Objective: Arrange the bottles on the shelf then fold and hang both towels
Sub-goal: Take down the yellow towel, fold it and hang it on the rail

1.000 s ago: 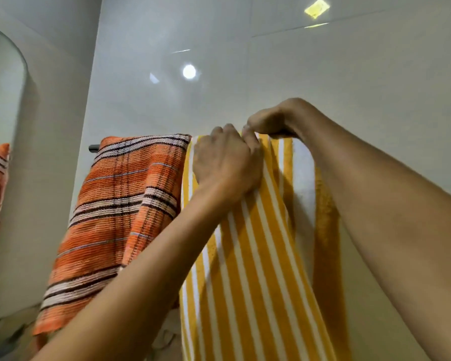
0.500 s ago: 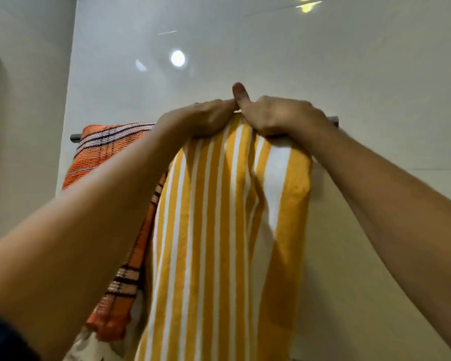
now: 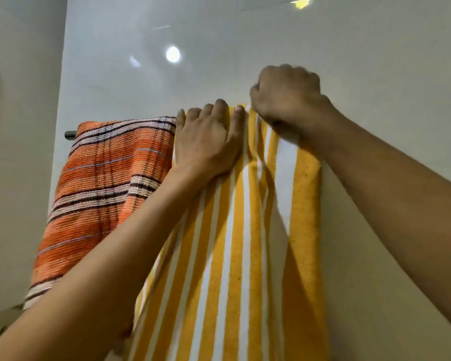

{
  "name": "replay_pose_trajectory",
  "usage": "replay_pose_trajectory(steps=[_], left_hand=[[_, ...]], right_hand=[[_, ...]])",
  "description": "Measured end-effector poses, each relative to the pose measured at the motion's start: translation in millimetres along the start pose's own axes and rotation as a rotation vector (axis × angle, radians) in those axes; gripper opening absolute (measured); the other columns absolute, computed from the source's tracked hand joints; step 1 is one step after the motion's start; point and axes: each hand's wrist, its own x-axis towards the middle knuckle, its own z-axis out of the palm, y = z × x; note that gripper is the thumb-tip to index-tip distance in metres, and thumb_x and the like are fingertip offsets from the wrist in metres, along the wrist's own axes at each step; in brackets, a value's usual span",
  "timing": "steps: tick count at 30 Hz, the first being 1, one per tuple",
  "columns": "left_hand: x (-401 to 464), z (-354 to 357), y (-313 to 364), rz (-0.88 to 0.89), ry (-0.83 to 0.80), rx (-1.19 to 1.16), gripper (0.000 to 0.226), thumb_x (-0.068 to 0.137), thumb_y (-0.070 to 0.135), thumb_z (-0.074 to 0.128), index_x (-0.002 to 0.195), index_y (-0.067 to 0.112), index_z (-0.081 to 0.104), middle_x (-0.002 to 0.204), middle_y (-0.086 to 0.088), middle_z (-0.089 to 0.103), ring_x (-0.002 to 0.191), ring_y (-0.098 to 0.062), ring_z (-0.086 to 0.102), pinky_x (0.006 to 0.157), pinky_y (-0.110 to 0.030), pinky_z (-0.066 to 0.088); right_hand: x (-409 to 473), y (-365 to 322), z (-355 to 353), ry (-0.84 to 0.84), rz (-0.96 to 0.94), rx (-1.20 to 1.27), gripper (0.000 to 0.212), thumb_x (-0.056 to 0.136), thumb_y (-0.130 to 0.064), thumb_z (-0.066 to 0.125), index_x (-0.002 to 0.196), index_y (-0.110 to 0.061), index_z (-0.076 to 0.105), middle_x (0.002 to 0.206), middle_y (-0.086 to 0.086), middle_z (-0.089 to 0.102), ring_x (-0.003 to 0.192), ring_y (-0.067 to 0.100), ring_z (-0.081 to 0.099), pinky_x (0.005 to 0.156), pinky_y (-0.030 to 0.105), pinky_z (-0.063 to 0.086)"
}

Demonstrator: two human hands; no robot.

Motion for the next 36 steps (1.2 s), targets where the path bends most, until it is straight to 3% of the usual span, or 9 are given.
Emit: replay_pose_trajectory(steps=[1,5,8,10,13,16,18,23,36], left_hand=[[-2.6,4.2,-5.6,0.040,0.058,0.003,0.045,0.097,0.042,0.019,0.117,0.015,0.049,0.125,-0.009,0.057,0.121,-0.028,0.044,0.112,-0.042,0.021],[1.7,5.7,-14.2,0.124,0.172,-0.020,0.042,0.090,0.035,0.021,0.105,0.015,0.055,0.108,-0.008,0.065,0.102,-0.031,0.053,0.092,-0.039,0.033],[14.7,-0.1,-16.4,0.119,0.123,0.020,0.044,0.092,0.035,0.021,0.098,0.015,0.059,0.101,-0.019,0.066,0.090,-0.036,0.056,0.070,-0.036,0.030],[29.6,-4.3,-18.8,0.079,0.000,0.023,0.049,0.094,0.040,0.020,0.098,0.015,0.062,0.106,-0.021,0.065,0.087,-0.035,0.056,0.068,-0.034,0.030],[47.2,-9.5,-16.8,-0.025,-0.249,0.031,0.055,0.094,0.046,0.018,0.113,0.017,0.061,0.123,-0.014,0.060,0.105,-0.032,0.055,0.078,-0.035,0.034],[53.5,-12.0,-16.0,-0.055,-0.317,0.041,0.056,0.094,0.049,0.019,0.119,0.018,0.058,0.126,-0.011,0.059,0.106,-0.028,0.054,0.081,-0.034,0.034],[49.8,-10.5,-17.5,-0.052,-0.246,0.011,0.054,0.094,0.049,0.020,0.112,0.020,0.062,0.117,-0.010,0.063,0.094,-0.025,0.052,0.078,-0.033,0.036],[25.9,-8.7,-18.8,0.043,-0.090,-0.031,0.046,0.097,0.043,0.019,0.117,0.014,0.049,0.117,-0.016,0.062,0.107,-0.034,0.054,0.091,-0.044,0.035],[-8.0,-10.8,-29.8,0.133,-0.130,-0.046,0.048,0.097,0.044,0.023,0.141,0.026,0.030,0.149,0.001,0.034,0.141,-0.021,0.022,0.115,-0.052,0.005]], right_hand=[[-8.4,-2.7,1.8,0.123,-0.049,-0.034,0.035,0.097,-0.030,0.035,0.113,-0.012,0.060,0.125,0.016,0.058,0.114,0.035,0.055,0.091,0.038,0.042],[-41.5,-6.6,24.5,-0.020,-0.139,-0.057,0.067,0.094,-0.060,0.017,0.130,-0.011,0.047,0.134,0.016,0.051,0.123,0.034,0.048,0.098,0.043,0.036],[-38.1,-3.8,26.6,0.086,-0.111,-0.131,0.075,0.089,-0.069,0.011,0.106,-0.013,0.058,0.119,0.018,0.061,0.107,0.036,0.055,0.080,0.041,0.034],[-20.4,-3.4,22.8,-0.017,-0.032,-0.067,0.086,0.084,-0.075,0.004,0.096,-0.014,0.062,0.117,0.018,0.062,0.103,0.035,0.056,0.079,0.040,0.032],[9.3,-3.6,17.9,-0.378,0.058,0.169,0.081,0.089,-0.069,0.006,0.135,-0.017,0.048,0.143,0.013,0.046,0.128,0.031,0.045,0.109,0.041,0.030],[20.2,0.8,17.3,-0.494,0.095,0.329,0.064,0.094,-0.059,0.019,0.114,-0.019,0.064,0.115,0.007,0.068,0.093,0.020,0.066,0.090,0.033,0.046],[15.1,1.9,14.7,-0.469,0.150,0.377,0.064,0.091,-0.062,0.023,0.094,-0.018,0.070,0.081,0.001,0.073,0.064,0.015,0.068,0.069,0.027,0.047],[-3.3,1.8,22.7,-0.185,-0.025,0.083,0.082,0.088,-0.072,0.007,0.135,-0.018,0.047,0.137,0.013,0.051,0.122,0.033,0.048,0.100,0.045,0.033],[-48.5,2.5,42.6,0.262,-0.242,-0.110,0.055,0.096,-0.053,0.021,0.135,-0.024,0.046,0.137,0.007,0.052,0.128,0.030,0.044,0.111,0.047,0.023]])
